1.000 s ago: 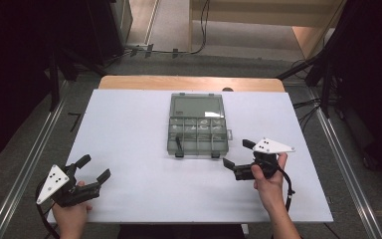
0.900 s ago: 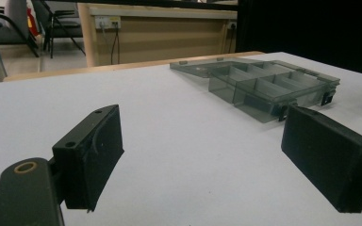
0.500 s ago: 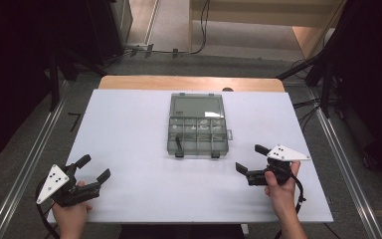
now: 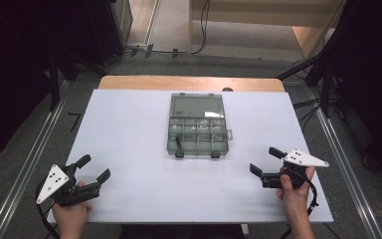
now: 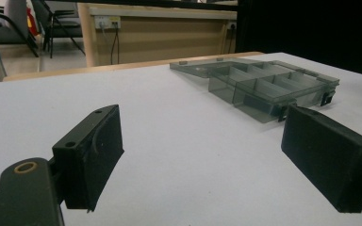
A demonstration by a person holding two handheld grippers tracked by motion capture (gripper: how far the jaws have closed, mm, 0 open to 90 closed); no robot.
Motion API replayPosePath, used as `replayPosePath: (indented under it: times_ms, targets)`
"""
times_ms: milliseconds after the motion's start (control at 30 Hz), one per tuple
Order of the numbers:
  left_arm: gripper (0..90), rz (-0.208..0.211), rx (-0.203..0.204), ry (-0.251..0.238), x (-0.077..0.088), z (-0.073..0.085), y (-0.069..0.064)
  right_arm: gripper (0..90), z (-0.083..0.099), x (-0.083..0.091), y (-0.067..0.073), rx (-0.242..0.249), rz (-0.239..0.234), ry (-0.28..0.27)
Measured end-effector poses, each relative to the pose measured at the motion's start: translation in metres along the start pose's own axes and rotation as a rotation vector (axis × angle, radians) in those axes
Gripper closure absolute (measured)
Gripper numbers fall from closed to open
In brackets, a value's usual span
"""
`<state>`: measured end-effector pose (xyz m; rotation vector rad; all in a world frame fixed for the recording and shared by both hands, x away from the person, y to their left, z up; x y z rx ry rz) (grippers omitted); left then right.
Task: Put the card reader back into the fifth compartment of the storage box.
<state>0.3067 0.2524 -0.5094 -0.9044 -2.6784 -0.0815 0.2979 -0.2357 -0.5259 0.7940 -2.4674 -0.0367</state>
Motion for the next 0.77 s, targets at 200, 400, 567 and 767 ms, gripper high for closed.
replayPosePath:
  times_ms: [200, 400, 567, 767]
  targets:
    - [13.9, 0.004, 0.003, -0.005, 0.0, 0.0, 0.0, 0.0, 0.007, 0.01, -0.011, -0.011, 0.018, -0.02]
    - [13.9, 0.009, 0.007, -0.008, 0.001, -0.001, 0.0, 0.0, 0.015, 0.02, -0.021, -0.022, 0.041, -0.039]
    - [13.9, 0.011, 0.008, -0.01, 0.001, -0.001, 0.0, 0.0, 0.022, 0.029, -0.031, -0.042, 0.048, -0.056]
    - [13.9, 0.01, 0.008, -0.007, 0.0, -0.001, 0.001, 0.0, 0.036, 0.031, -0.04, -0.037, 0.061, -0.039]
Point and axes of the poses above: each handheld gripper's, and its own axes: x roughly backward along the jaws, z roughly out of its underside, y roughly to its left, the point moved 10 cm from there along -x, roughly forward along the jaws, and after that the axes turned 6 degrees about y, right-handed, at the moved point
